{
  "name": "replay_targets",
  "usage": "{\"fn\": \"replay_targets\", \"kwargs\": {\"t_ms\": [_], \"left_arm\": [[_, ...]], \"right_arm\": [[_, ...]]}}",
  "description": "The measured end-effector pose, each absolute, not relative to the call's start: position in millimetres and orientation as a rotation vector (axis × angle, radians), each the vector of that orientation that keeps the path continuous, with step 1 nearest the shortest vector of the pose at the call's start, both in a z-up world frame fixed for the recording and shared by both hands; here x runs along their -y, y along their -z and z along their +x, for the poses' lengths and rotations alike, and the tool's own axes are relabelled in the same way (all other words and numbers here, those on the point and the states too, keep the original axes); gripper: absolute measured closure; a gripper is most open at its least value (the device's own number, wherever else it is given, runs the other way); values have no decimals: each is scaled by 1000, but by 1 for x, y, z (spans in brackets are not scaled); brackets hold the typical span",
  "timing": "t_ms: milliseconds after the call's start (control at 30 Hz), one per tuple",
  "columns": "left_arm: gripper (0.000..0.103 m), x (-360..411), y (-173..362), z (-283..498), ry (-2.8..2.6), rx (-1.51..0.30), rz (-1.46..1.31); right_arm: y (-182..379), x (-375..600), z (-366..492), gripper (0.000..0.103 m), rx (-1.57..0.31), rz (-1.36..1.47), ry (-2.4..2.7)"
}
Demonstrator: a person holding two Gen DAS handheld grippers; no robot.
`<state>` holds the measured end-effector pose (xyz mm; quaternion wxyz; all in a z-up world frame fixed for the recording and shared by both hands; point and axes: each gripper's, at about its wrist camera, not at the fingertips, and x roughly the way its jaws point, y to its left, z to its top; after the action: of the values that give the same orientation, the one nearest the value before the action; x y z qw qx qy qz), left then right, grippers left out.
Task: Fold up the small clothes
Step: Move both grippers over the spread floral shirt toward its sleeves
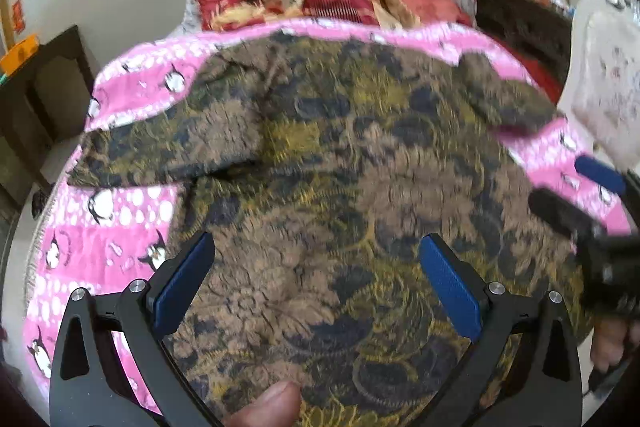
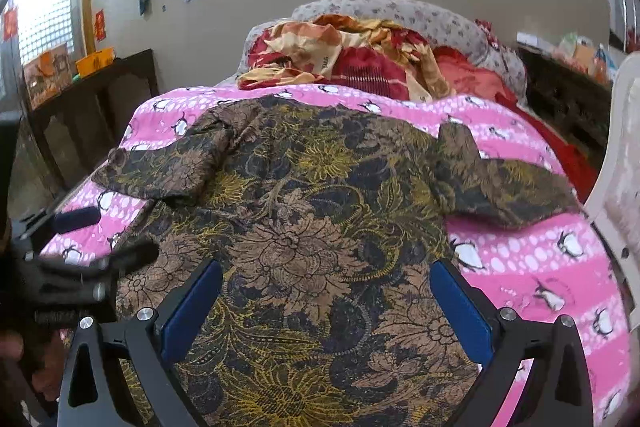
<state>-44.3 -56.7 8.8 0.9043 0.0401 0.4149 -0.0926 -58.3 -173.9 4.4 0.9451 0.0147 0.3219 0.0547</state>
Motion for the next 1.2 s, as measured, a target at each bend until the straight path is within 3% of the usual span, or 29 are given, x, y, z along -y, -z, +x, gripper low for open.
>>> {"fn": "replay_targets", "kwargs": {"t_ms": [333,1200], "left_arm": [[1,49,8,-57,215,-912,-25],[1,24,7,-61,172,-837,-60]], "right_arm": [[26,200,-27,0,-736,81,-77],[13,183,-19,0,-704,42,-40]]}}
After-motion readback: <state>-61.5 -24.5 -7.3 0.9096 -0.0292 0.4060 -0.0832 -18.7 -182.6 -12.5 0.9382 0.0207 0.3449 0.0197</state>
